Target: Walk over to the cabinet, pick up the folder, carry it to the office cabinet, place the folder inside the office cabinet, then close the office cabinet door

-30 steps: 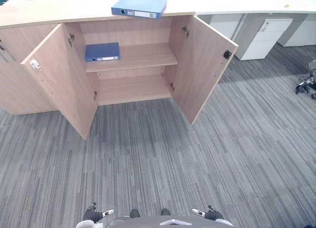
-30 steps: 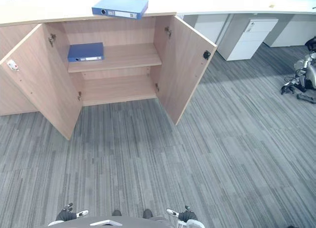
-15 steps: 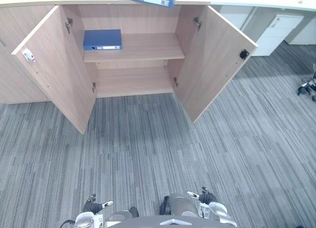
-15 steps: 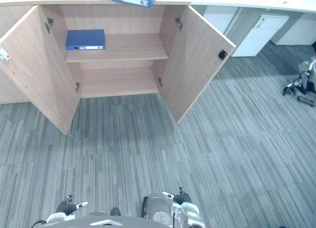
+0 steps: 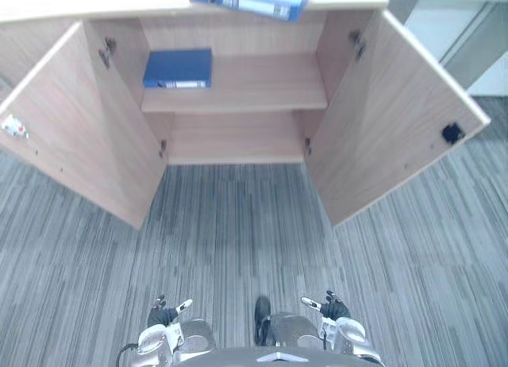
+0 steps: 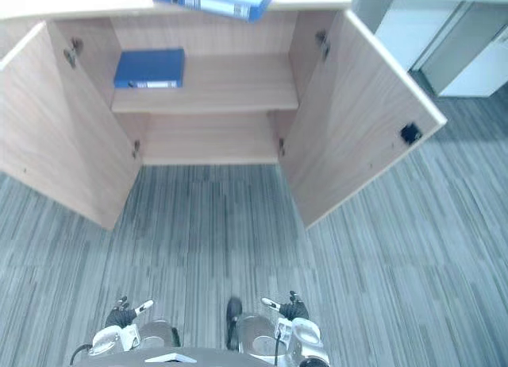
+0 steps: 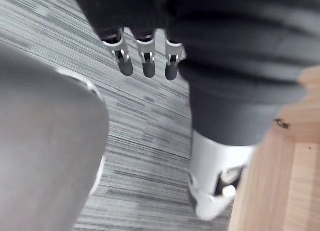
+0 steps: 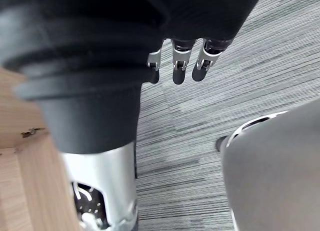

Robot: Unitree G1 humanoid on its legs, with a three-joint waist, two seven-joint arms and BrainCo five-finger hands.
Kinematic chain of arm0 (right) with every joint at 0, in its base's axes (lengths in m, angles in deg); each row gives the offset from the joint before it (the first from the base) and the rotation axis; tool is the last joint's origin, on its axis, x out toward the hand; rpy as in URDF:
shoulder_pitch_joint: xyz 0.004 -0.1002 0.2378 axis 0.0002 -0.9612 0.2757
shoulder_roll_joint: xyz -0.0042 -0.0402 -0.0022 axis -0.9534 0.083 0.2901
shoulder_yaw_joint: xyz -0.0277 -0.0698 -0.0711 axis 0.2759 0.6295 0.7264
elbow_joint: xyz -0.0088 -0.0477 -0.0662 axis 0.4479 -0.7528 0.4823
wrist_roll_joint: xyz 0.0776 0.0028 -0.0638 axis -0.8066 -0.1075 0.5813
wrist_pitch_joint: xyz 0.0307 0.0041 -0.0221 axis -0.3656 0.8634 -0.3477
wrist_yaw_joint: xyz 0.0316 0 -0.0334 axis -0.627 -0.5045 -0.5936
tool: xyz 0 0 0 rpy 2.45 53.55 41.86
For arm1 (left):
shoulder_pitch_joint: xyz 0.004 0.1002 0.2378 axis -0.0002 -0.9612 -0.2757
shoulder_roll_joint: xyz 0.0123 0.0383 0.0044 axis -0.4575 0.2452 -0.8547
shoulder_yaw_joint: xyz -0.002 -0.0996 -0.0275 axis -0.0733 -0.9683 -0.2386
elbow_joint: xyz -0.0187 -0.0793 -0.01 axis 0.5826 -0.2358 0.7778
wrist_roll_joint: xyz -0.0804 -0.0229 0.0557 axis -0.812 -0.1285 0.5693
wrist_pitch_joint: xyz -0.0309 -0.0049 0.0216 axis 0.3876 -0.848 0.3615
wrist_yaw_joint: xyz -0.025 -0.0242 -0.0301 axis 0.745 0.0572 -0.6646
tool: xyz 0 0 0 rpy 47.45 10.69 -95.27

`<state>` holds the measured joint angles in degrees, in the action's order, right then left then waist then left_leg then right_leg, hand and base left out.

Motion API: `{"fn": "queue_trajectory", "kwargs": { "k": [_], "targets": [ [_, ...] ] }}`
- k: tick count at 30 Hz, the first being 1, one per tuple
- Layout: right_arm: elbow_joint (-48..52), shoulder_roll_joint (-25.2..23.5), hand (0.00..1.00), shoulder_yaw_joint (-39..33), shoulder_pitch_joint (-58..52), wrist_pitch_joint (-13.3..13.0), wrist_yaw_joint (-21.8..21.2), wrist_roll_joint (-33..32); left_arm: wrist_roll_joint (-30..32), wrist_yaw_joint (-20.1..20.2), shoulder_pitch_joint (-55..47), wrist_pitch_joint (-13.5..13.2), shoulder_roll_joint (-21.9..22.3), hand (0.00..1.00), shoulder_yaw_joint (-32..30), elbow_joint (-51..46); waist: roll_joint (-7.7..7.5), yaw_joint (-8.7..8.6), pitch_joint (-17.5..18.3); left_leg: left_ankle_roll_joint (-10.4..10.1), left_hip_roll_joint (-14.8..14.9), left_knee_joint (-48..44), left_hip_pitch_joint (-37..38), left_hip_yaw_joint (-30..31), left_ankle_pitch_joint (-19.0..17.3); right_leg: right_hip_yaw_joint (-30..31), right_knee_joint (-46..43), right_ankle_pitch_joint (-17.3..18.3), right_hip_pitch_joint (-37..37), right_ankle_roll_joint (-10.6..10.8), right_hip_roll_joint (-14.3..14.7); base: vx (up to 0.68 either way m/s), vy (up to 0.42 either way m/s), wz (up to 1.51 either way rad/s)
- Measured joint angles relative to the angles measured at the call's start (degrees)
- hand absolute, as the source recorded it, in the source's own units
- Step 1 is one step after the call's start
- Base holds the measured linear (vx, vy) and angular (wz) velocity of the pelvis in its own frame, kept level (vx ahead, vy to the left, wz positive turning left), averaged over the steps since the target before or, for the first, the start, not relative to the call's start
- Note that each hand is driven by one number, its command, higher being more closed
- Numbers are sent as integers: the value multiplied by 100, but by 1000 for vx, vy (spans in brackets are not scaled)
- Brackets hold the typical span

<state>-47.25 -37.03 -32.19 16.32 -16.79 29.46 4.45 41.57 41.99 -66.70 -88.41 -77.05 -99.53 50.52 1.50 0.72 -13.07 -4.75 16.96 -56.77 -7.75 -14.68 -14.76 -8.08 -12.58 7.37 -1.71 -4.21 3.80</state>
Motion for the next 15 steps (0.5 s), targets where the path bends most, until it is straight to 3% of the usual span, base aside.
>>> {"fn": "queue_trajectory", "kwargs": {
  "k": [4,6,8,9,10,11,13,14,15],
  "targets": [
    [67,-3,0,0,-17,81,79,-29,-9,0,33,-8,71,0,-1,-69,0,116,30,112,57,836,-664,-559,-76,258,442,95,514,63,-44,286,-11,-28],
    [122,-40,0,-32,-38,82,110,-34,-25,-1,83,-9,60,0,20,-64,-28,175,22,73,-215,1973,-797,-627,-48,300,617,174,838,194,-153,320,107,-13],
    [106,-59,0,-34,-71,79,112,-33,-27,-2,92,-15,46,0,77,-49,-46,253,62,151,-643,3418,-840,-388,406,435,798,322,1029,418,-305,346,194,-30],
    [107,-60,0,-31,-67,79,112,-32,-33,-4,88,-17,48,0,78,-32,-34,269,80,220,-706,3634,-845,-305,552,469,812,377,1066,479,-332,335,256,-48],
    [106,-101,0,-28,-72,82,112,-32,-45,2,81,-15,50,0,76,-12,-72,290,128,423,-818,3681,-807,-218,998,607,748,553,1121,603,-419,474,349,-48],
    [83,-181,0,-41,-138,82,114,-32,-61,7,76,-13,-45,0,80,33,-228,293,290,529,-985,3648,-760,-337,1071,751,565,709,1092,744,-628,438,299,-44],
    [22,-304,0,-44,-143,78,106,-27,-96,5,74,-5,-194,0,219,167,-427,292,431,590,-1128,3742,-581,-547,855,843,-186,748,734,813,-824,393,236,-37],
    [15,-329,0,-48,-139,78,106,-27,-97,7,83,-2,-228,0,246,190,-462,304,440,621,-1164,3793,-461,-608,821,887,-557,750,607,816,-866,398,247,-31],
    [33,-367,0,-63,-133,69,105,-26,-96,5,85,21,-270,0,316,227,-497,266,448,676,-1257,3923,-179,-630,694,899,-1537,649,286,1010,-943,375,229,-11]
  ]
}}
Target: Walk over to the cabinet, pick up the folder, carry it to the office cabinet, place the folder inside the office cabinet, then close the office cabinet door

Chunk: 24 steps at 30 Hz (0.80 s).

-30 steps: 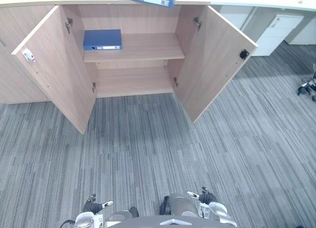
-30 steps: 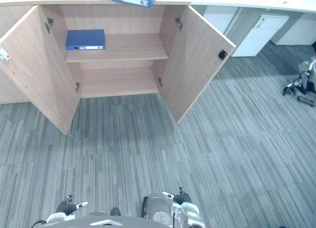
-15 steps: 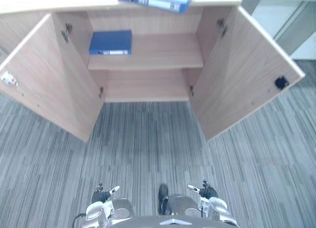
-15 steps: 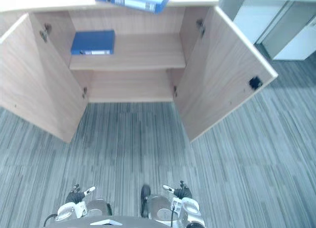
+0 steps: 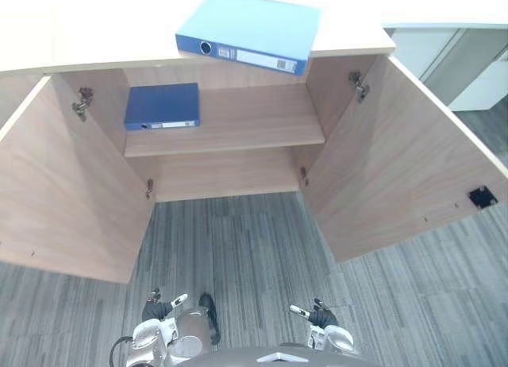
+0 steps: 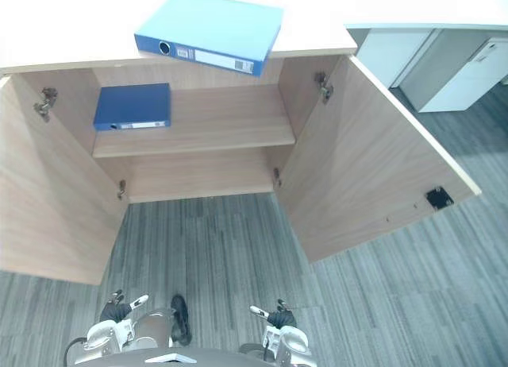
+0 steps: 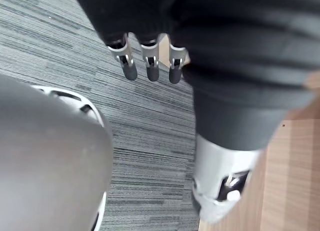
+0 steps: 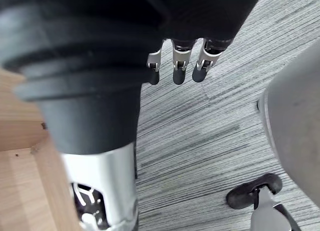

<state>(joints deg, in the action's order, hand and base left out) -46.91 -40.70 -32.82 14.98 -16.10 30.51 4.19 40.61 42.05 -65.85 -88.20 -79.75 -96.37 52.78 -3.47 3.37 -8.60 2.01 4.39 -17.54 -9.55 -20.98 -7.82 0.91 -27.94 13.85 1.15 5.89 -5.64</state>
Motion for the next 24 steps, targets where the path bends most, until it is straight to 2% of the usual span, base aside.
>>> {"fn": "queue_trajectory", "kwargs": {
  "k": [1,2,3,5,7,8,9,10,11,12,13,15,16,18,20,22,24],
  "targets": [
    [27,-3,0,0,10,-21,-3,0,0,1,-2,37,-47,0,152,29,22,-51,-12,37,-83,139,289,-1,-110,-8,-1016,-176,-375,289,-103,371,213,-1],
    [31,-3,0,0,14,-40,-4,0,0,2,-6,41,-56,0,188,36,49,-59,-28,41,-115,197,427,-2,-167,-13,-1464,-188,-550,315,-138,363,171,11],
    [82,-7,0,8,20,-73,-8,2,-2,0,-5,41,-59,0,213,70,43,-73,-24,46,-152,300,720,0,-253,-116,-2142,-163,-848,278,-199,356,119,11],
    [94,-31,0,12,75,-111,-10,7,-6,0,4,46,-58,0,191,150,50,-93,-26,27,-165,542,1139,17,-304,-337,-2542,46,-1263,58,-237,349,63,11],
    [88,-22,0,18,141,-115,-14,11,-53,-1,-5,50,1,0,94,168,101,-176,-41,7,-93,856,1586,53,-294,-654,-2017,329,-1689,-186,-134,347,-26,18],
    [96,-14,0,17,160,-114,-14,11,-55,-1,12,50,16,0,80,171,122,-185,-47,-7,-53,921,1664,62,-287,-703,-1745,335,-1780,-213,-71,404,-123,21],
    [124,7,0,17,181,-113,-16,11,-55,0,12,49,46,0,75,179,169,-211,-51,-67,41,1020,1766,90,-277,-801,-1012,257,-1927,-281,49,404,-167,27],
    [126,26,0,18,182,-112,-17,14,-54,2,-15,47,51,0,77,194,172,-229,-56,-215,56,1116,1866,167,-281,-765,-27,-120,-1917,-378,169,414,-185,37],
    [99,28,0,15,156,-108,-17,19,-55,3,-18,45,36,0,65,193,124,-249,-34,-317,6,1149,1912,244,-300,-718,481,-556,-1882,-465,179,392,-187,50],
    [36,27,0,-27,136,-110,-36,21,-56,3,15,44,44,0,-82,226,12,-253,-21,-552,-70,1237,2103,383,-456,-555,699,-1207,-1833,-514,124,385,-180,37],
    [-35,225,0,-37,186,-108,-37,44,-54,1,16,55,230,0,-197,268,342,-222,-34,-670,161,1227,2228,381,-442,-689,497,-1099,-1776,-604,264,450,-220,33],
    [-43,329,0,-160,119,-104,-42,49,-43,2,-31,32,429,0,-294,239,526,-234,21,-709,318,986,2204,396,-419,-832,570,-804,-1629,-624,321,336,-193,24],
    [-42,358,0,-193,105,-103,-41,48,-42,4,-2,30,442,0,-334,236,601,-265,14,-730,445,464,2015,488,-404,-944,656,-710,-1453,-659,346,294,-236,44],
    [-32,365,0,-171,24,-85,-38,45,-41,11,5,29,453,0,-454,145,539,-282,-25,-797,776,-1101,1361,717,-373,-1061,977,-641,-994,-694,405,258,-210,44],
    [-43,369,0,-122,-60,-86,-34,35,-41,14,4,21,494,0,-531,63,520,-164,-34,-759,1115,-2483,833,611,-420,-1116,1194,-578,-517,-737,466,204,-101,0],
    [-43,365,0,-120,-83,-77,-25,25,-39,13,-14,17,509,0,-530,-11,518,-142,-25,-674,1222,-2495,599,403,-517,-1067,1354,-550,-265,-718,484,167,-11,-21],
    [-42,357,0,-119,-79,-43,-16,4,-6,21,3,16,512,0,-528,-49,513,-89,-20,-636,1183,-1890,427,315,-590,-926,1394,-529,-214,-680,483,156,73,-39]
  ]
}}
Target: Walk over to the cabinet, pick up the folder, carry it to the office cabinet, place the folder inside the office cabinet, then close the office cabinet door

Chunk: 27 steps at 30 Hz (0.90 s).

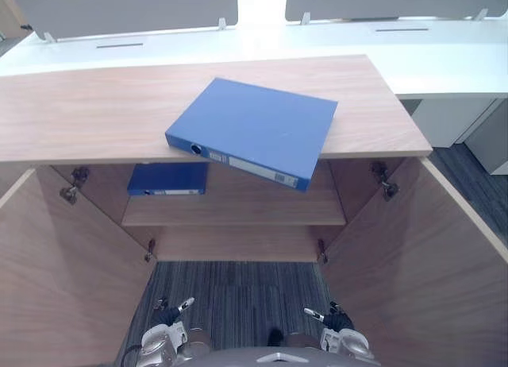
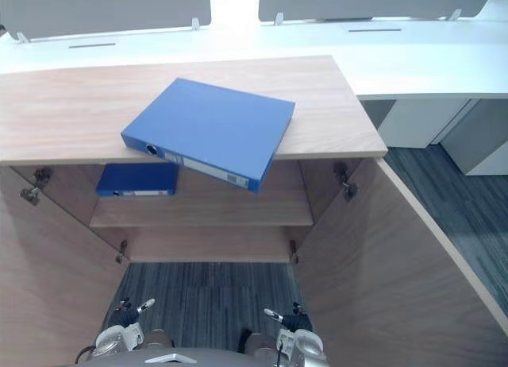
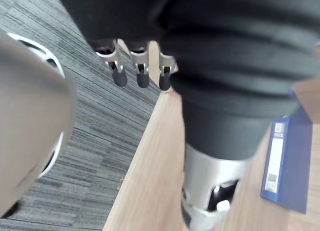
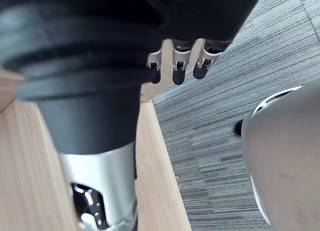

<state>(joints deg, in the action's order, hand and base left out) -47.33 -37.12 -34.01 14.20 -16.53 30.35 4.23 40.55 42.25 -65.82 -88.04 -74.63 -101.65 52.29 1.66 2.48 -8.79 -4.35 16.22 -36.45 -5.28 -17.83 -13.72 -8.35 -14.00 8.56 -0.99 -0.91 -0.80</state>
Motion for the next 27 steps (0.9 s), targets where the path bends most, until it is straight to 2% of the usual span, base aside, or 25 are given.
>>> {"fn": "queue_trajectory", "kwargs": {
  "k": [2,3,4,5,6,9,12,15,19,24,27],
  "targets": [
    [-1,-2,0,-7,1,48,12,-2,12,3,15,3,-1,0,10,12,-9,35,6,-19,-235,1348,25,103,95,267,-28,44,-1,135,-45,160,178,-57],
    [2,5,0,-13,-4,48,13,-2,13,7,11,4,9,0,34,24,12,31,36,-4,-318,1786,86,155,376,324,-70,82,-23,209,-51,161,232,-51],
    [-28,-39,0,-7,-3,69,16,0,15,34,26,0,-53,0,49,61,-59,36,79,67,-492,2026,227,140,690,494,-129,139,-30,337,-154,129,204,-31],
    [-8,-63,0,-3,-40,59,14,1,21,37,9,-1,-88,0,51,69,-141,26,141,83,-580,2146,294,73,701,501,-71,123,3,386,-213,210,257,-27],
    [-8,-164,0,-17,-98,54,14,3,27,47,16,6,-165,0,61,83,-288,9,247,104,-726,2318,379,3,712,550,62,85,21,457,-328,218,236,-16],
    [-27,-325,0,-22,-139,55,12,9,43,113,37,14,-349,0,289,224,-469,-20,360,170,-980,2637,609,-124,748,638,419,-28,246,600,-504,154,160,-12],
    [-58,-330,0,-97,-132,51,9,29,132,115,27,21,-361,0,540,253,-430,-33,378,276,-1155,2996,901,-151,822,679,645,-78,451,617,-589,59,87,-2],
    [-249,-227,0,-111,-56,50,10,48,133,111,19,23,-397,0,778,326,-369,-34,419,275,-1223,3249,1012,-144,953,724,747,-132,485,611,-576,12,17,-1],
    [-522,-45,0,-121,-78,58,13,31,135,105,-27,21,-437,0,1025,436,-186,-65,462,265,-1243,3695,1148,-90,1197,734,913,-260,512,584,-496,-17,-16,-2],
    [-611,11,0,-112,-72,53,17,44,136,90,-84,12,-508,0,1195,407,-222,-86,474,292,-1280,3862,1249,15,1317,728,952,-331,539,593,-484,-68,-12,1],
    [-624,14,0,-99,-42,48,22,43,174,-44,-189,5,-527,0,1263,45,-239,-87,460,331,-1337,3997,1241,51,1437,740,1093,-470,533,631,-514,-109,17,1]
  ]
}}
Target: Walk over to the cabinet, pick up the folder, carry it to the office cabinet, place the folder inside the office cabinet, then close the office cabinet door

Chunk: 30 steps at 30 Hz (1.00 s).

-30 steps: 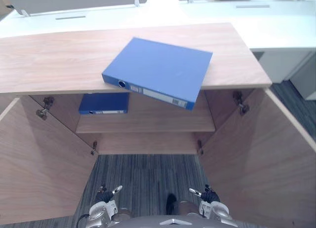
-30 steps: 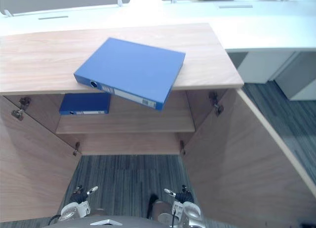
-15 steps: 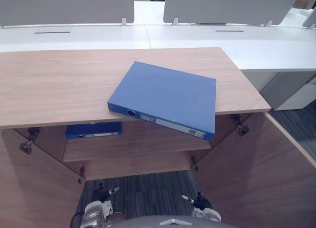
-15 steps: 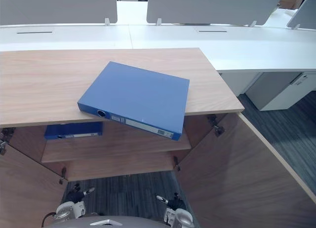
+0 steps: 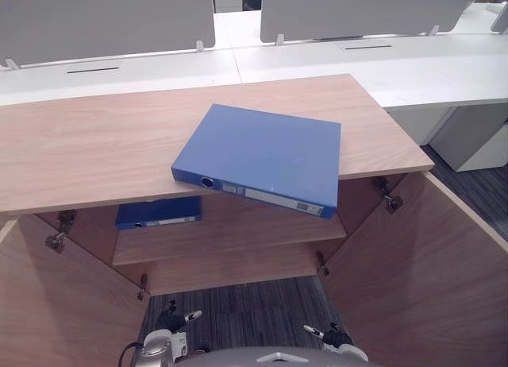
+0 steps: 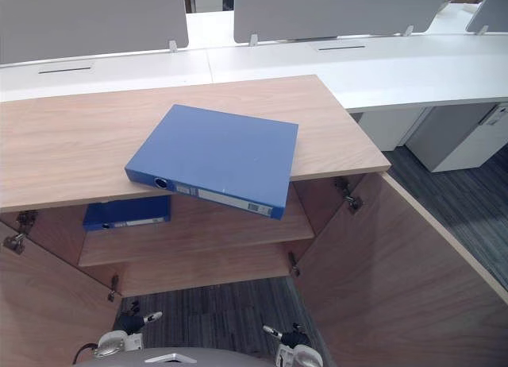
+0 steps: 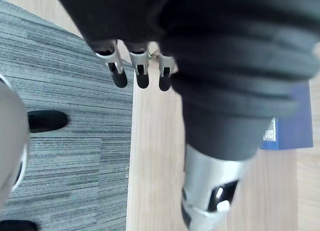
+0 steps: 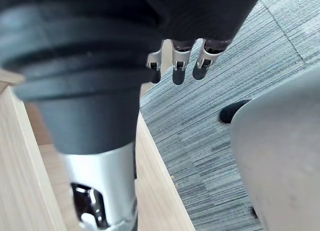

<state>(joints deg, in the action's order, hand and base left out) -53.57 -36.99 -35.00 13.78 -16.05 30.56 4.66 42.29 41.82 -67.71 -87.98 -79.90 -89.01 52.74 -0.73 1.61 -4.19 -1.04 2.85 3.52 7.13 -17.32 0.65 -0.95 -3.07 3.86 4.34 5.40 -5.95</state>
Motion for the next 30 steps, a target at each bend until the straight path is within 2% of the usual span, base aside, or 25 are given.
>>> {"fn": "queue_trajectory", "kwargs": {
  "k": [2,5,7,11,14,20,25,30],
  "targets": [
    [62,-7,0,105,-6,2,52,3,88,-128,-277,-1,-58,0,92,-834,-85,22,-64,0,-39,87,8,28,74,1,47,-44,-17,20,-28,-144,20,3],
    [260,-12,0,263,-71,-14,100,8,183,-252,-659,-24,-115,0,92,-1954,-101,30,-82,14,-81,87,22,36,88,4,43,-51,-11,20,-69,-86,21,0],
    [458,-9,0,270,-180,-31,103,7,186,-271,-987,-102,-121,0,94,-3037,-85,54,-78,15,-133,93,54,64,86,0,19,-45,7,19,-124,-73,35,1],
    [662,-1,0,365,-287,-64,102,11,299,-279,-1300,-231,-121,0,99,-4355,-35,62,-90,2,-193,98,141,176,56,-127,14,-24,164,49,-202,-45,22,15],
    [707,-19,0,544,-306,-95,96,24,298,-383,-1507,-481,-118,0,104,-5487,12,151,-78,5,-180,125,213,194,51,-157,9,-6,248,64,-211,-30,0,6],
    [848,-21,0,548,-464,-120,96,170,292,-475,-1573,-805,-123,0,243,-6674,11,163,-53,-2,-149,93,224,205,52,-148,-36,-21,270,104,-190,-2,-3,2],
    [817,-18,0,552,-498,-130,92,215,360,-480,-1585,-916,-351,0,490,-7377,1,157,22,19,-131,93,326,196,60,-136,-22,-13,376,93,-169,4,-3,-1],
    [605,10,0,558,-425,-219,89,229,1150,-648,-1419,-1026,-717,0,750,-7757,21,136,79,15,-131,94,400,193,58,-125,-15,-8,455,88,-158,-7,-2,0]
  ]
}}
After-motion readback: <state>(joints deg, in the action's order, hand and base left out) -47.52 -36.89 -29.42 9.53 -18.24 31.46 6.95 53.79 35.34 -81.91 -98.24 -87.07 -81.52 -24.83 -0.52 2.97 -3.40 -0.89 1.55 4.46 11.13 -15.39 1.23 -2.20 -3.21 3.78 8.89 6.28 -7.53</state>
